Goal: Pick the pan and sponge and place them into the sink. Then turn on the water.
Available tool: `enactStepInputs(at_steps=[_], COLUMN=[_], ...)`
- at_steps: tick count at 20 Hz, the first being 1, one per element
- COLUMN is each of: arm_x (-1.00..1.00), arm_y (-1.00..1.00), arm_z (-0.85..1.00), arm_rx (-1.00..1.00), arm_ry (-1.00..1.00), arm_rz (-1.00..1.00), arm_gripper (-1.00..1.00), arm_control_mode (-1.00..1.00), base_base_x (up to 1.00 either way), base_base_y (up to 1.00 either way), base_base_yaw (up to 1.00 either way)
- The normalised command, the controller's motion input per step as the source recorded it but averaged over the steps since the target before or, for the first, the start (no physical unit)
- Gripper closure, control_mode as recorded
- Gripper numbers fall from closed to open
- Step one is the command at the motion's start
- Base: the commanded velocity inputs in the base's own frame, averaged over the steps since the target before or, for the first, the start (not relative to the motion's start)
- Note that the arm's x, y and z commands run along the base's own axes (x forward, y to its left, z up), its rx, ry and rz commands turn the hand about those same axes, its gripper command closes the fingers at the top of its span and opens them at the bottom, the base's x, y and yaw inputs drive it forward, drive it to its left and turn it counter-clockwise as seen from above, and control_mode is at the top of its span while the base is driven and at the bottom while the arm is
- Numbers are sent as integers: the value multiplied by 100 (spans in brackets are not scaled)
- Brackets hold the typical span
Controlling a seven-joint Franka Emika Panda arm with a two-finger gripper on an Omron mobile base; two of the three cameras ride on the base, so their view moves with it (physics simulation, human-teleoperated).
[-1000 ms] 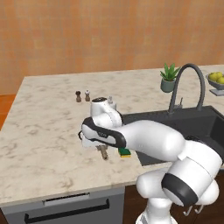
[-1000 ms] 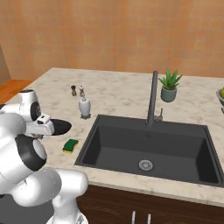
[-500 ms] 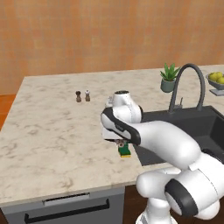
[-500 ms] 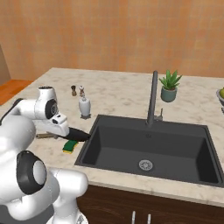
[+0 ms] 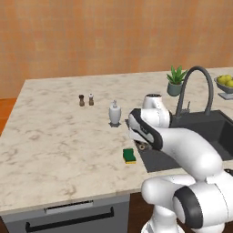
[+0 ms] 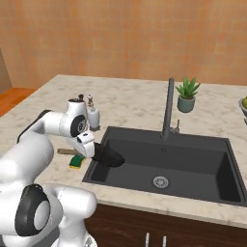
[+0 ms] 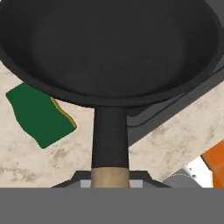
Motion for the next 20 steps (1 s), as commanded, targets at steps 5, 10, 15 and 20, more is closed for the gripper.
enactStepInputs(at_steps=[5,10,15,20], arm_x=[42,55,59,54], arm_y=[-70,-73,-66,-44], arm_z=[0,0,0,-20], arm_rx=[-3,-2,0,0], arm_ry=[8,12,11,2], arm_rz=[-40,-39,-33,-13], arm_gripper=[100,100,100,100], arm_control_mode=[-100,-100,-100,-100], base_base_x=[0,0,0,0], base_base_y=[0,0,0,0], base_base_yaw=[0,0,0,0])
